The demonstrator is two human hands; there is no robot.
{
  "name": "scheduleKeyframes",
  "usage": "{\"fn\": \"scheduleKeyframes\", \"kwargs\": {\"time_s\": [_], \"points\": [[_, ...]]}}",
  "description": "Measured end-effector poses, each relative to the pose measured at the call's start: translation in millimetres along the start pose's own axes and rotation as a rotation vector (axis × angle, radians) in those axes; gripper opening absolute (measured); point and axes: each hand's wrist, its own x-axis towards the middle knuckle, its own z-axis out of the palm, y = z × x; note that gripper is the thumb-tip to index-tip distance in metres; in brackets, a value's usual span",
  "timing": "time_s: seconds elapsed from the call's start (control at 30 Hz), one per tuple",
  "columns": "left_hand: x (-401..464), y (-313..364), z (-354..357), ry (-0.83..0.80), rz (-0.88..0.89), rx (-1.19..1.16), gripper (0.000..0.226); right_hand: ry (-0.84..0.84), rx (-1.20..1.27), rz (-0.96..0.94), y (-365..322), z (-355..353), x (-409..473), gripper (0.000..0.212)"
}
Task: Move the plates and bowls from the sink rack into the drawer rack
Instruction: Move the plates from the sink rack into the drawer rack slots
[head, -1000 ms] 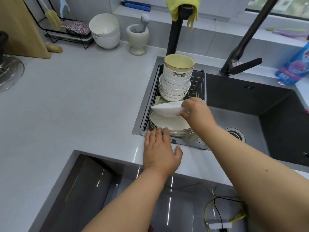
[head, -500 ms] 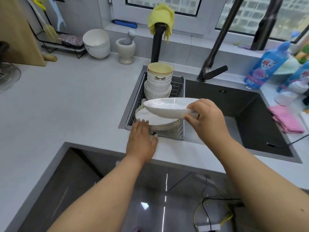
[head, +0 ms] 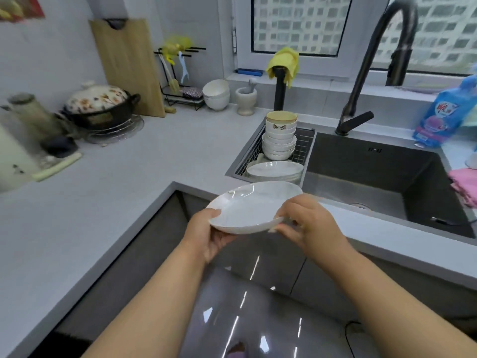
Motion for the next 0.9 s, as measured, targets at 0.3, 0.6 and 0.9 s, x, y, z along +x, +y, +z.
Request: {"fn": "scheduleKeyframes", "kwargs": {"time_s": [0.3,0.6,0.9], "points": [[-136.8,-25.3,-99.9,0.361,0.192,-0.157,0.025,-0.081,0.3,0.157,-94.1,45.1,-17.8,0.035],[-246.3,-65.3,-216.9,0.584,0.268,-0.319,0.026,-0.697,1.321,0.891,-223.2,108.5,-56.1,0.031],[-388.4,-133.3,-375.8,0.957,0.093,0.068,0.039,-0.977,0.993,0.67,-382.1,185.5,-113.6,0.019]]}}
